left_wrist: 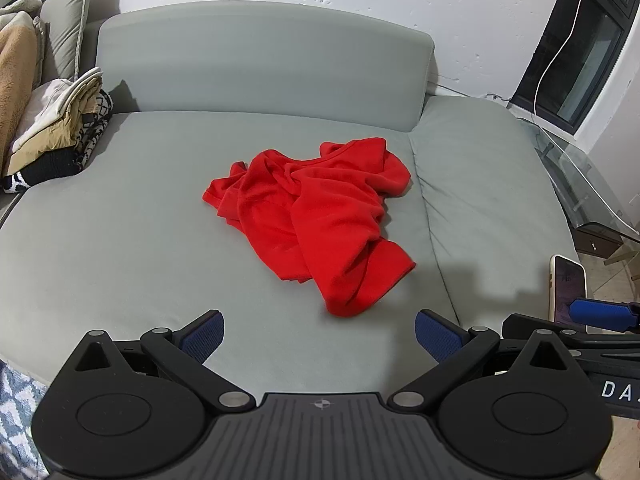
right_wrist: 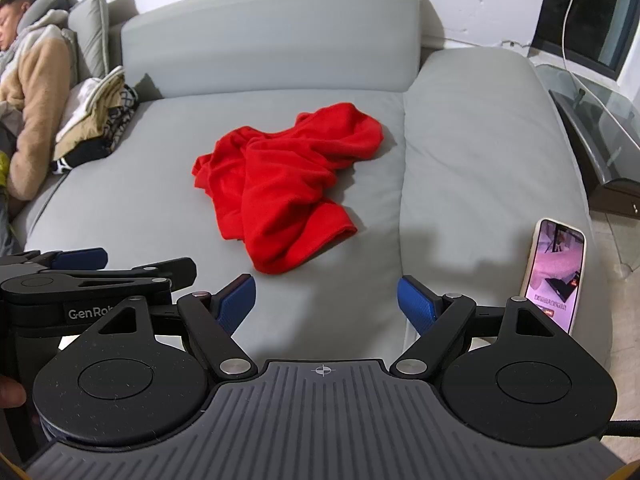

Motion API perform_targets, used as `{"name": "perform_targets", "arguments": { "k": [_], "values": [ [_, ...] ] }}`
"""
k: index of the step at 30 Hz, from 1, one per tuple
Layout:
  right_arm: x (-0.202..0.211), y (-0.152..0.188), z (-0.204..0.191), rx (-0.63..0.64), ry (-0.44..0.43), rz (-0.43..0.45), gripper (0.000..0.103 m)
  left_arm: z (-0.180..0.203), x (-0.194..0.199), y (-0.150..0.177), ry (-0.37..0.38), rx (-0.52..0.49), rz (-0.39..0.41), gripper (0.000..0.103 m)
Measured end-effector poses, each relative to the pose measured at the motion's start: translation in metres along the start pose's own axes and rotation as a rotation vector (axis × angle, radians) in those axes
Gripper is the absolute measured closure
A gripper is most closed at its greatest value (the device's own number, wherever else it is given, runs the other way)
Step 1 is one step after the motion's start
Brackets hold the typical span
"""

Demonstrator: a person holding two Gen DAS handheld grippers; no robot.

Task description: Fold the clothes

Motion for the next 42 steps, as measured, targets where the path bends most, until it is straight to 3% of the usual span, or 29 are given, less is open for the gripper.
{"name": "perform_targets", "arguments": {
  "k": [42],
  "values": [
    [-0.0053,0.0041,0.0008,-0.011,-0.002,-0.011,0.019,0.0024,-0.0073,0.0068,-0.001,0.009,-0.015,0.001]
  ]
}}
Point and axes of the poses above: each gripper's, at about its wrist camera, not at the fingertips, and x roughly against the way its jaws point, z to its right, y to its underside, the point moved 8 cm from there along -x, roughly the way its jaws point, and after that the axes turned 9 degrees about -x, right-handed, at the moved point
